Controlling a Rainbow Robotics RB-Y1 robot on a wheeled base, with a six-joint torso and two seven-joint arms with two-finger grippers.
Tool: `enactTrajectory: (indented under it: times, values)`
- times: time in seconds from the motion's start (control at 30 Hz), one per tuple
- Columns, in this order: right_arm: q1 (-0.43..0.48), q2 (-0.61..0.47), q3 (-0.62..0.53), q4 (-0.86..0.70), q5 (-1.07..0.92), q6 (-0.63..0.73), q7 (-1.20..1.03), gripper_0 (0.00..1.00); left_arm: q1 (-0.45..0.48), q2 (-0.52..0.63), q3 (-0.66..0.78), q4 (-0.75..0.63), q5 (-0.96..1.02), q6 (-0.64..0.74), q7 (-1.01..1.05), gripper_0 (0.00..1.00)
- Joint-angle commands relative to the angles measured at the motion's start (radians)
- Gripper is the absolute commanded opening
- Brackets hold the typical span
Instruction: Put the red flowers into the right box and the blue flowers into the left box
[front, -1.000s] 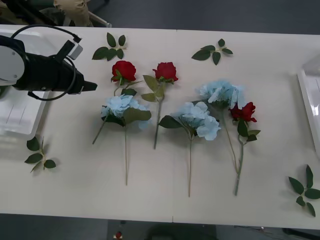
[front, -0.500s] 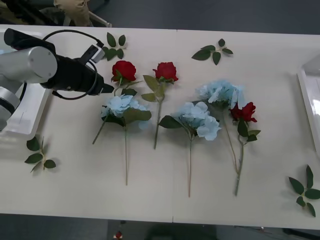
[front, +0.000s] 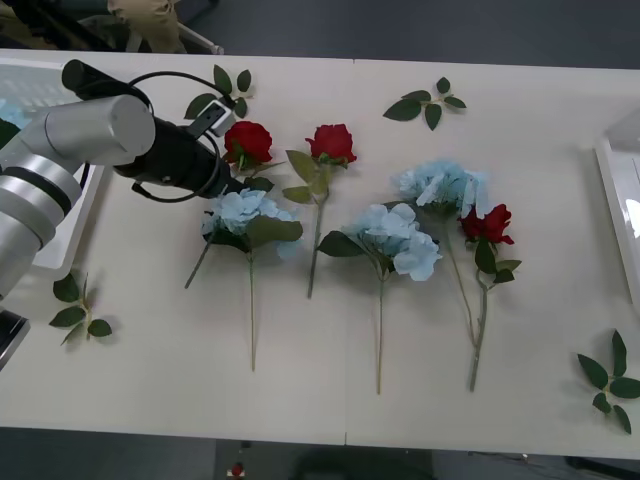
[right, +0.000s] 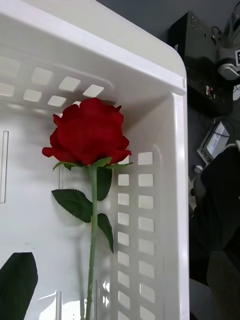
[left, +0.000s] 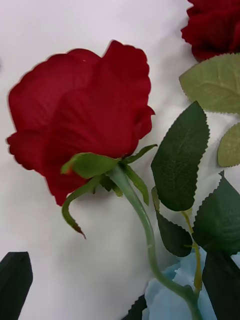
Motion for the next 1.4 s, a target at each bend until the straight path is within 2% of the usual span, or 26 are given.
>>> enactTrajectory:
  times: [0.03,0.17,0.37,0.43,0.5,0.57,0.6,0.63,0.67,0.8,0.93,1.1,1.27,1.4]
  values:
    - [-0.032,-0.022,-0.018,-0.005,-0.045,0.022,0.059,1.00,-0.032,0.018,-0.024,-0.013,-0.010,-0.025,-0.005,1.00]
    - [-0.032,-0.022,-0.018,-0.037,-0.117,0.075,0.058,1.00,-0.034,0.018,-0.069,-0.015,-0.013,-0.041,0.005,1.00]
    - [-0.032,-0.022,-0.021,-0.163,-0.217,0.252,0.036,1.00,-0.034,0.018,-0.095,-0.006,-0.024,-0.039,0.013,1.00]
    - [-0.032,-0.022,-0.021,-0.213,-0.254,0.322,0.026,1.00,-0.034,0.012,-0.096,0.007,-0.024,-0.041,0.015,0.97]
    - [-0.032,-0.022,-0.021,-0.266,-0.288,0.392,0.013,1.00,-0.034,0.006,-0.096,0.017,-0.026,-0.041,0.015,0.88]
    - [-0.029,-0.022,-0.021,-0.319,-0.321,0.461,-0.026,1.00,-0.034,0.004,-0.096,0.025,-0.026,-0.041,0.015,0.72]
    - [-0.029,-0.022,-0.021,-0.347,-0.341,0.498,-0.048,1.00,-0.034,0.004,-0.096,0.025,-0.026,-0.041,0.016,0.45]
    - [-0.027,-0.022,-0.021,-0.364,-0.350,0.519,-0.060,1.00,-0.034,0.004,-0.096,0.025,-0.026,-0.041,0.016,0.29]
    - [-0.018,-0.022,-0.023,-0.397,-0.377,0.559,-0.089,1.00,-0.034,0.004,-0.096,0.027,-0.026,-0.042,0.018,0.00]
    - [0.028,-0.019,-0.061,-0.499,-0.438,0.650,-0.174,1.00,-0.034,0.004,-0.095,0.025,-0.004,-0.067,0.018,0.00]
    - [0.140,0.004,-0.132,-0.643,-0.498,0.707,-0.246,1.00,-0.034,0.010,-0.072,0.025,0.033,-0.100,0.018,0.00]
    - [0.281,0.039,-0.196,-0.813,-0.502,0.720,-0.277,1.00,-0.034,0.037,0.034,0.002,0.120,-0.085,-0.011,0.00]
    - [0.410,0.061,-0.210,-0.950,-0.510,0.705,-0.385,1.00,-0.034,0.076,0.145,-0.049,0.321,-0.008,-0.117,0.00]
    - [0.454,0.084,-0.208,-0.973,-0.512,0.671,-0.395,1.00,-0.034,0.089,0.191,-0.081,0.507,0.036,-0.215,0.00]
